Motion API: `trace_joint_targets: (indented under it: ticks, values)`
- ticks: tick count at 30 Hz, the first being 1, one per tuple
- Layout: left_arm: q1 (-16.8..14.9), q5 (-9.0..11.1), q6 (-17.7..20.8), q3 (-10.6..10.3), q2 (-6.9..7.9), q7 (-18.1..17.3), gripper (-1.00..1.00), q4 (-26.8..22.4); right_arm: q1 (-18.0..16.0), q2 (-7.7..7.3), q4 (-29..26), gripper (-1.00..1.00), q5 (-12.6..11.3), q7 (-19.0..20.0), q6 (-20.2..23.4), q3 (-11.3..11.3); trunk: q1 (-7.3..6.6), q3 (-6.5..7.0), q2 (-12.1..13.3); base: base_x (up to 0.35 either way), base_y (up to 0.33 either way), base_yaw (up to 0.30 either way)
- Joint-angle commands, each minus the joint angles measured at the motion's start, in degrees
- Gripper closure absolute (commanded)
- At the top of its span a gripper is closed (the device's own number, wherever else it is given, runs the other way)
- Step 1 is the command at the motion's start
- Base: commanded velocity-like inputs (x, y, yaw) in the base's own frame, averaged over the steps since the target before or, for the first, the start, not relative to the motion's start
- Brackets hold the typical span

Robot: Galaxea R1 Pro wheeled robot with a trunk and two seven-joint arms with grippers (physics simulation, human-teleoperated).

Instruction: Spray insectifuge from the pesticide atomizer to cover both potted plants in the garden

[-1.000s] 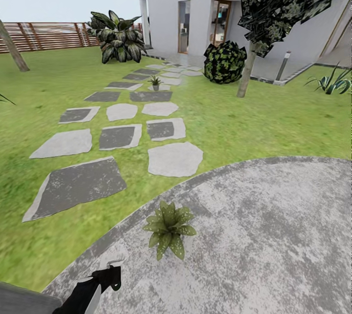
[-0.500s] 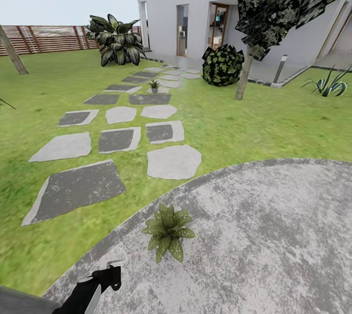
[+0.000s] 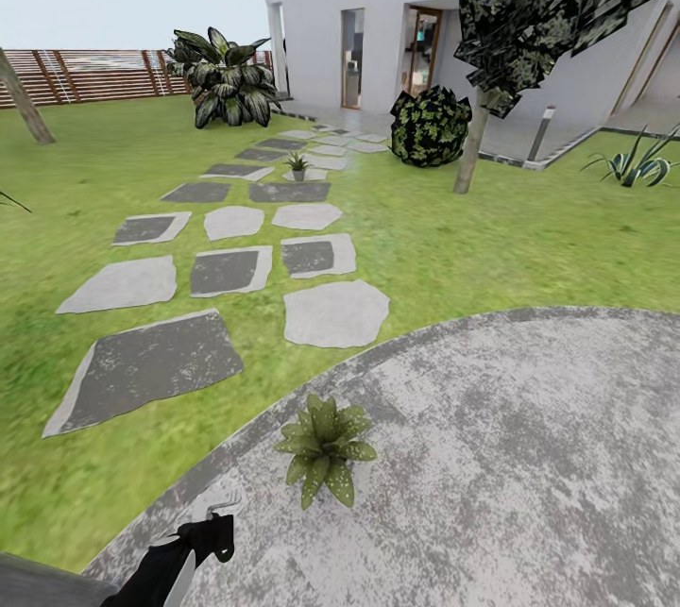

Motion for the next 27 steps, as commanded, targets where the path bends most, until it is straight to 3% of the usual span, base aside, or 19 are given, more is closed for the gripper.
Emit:
trace_joint_targets:
  ticks: [1,8,27]
  values:
    - [0.0,-0.6,0.3,0.5,-0.09,-0.5,1.00,-0.1,0.0,0.40,0.0,-1.00,0.2,0.4,-0.1,-0.5,0.00,-0.05,0.0,0.000,0.000,0.000]
    - [0.8,-0.6,-1.6,0.5,-0.09,-0.5,1.00,-0.2,0.0,1.18,0.0,-1.00,0.2,0.4,-0.1,-0.6,0.00,-0.05,0.0,0.000,0.000,0.000]
    - [1.0,-0.6,-1.9,0.7,-0.04,-0.5,1.00,-0.2,0.0,1.24,0.0,-1.00,0.2,0.4,-0.1,-0.6,0.00,-0.05,0.0,0.000,0.000,0.000]
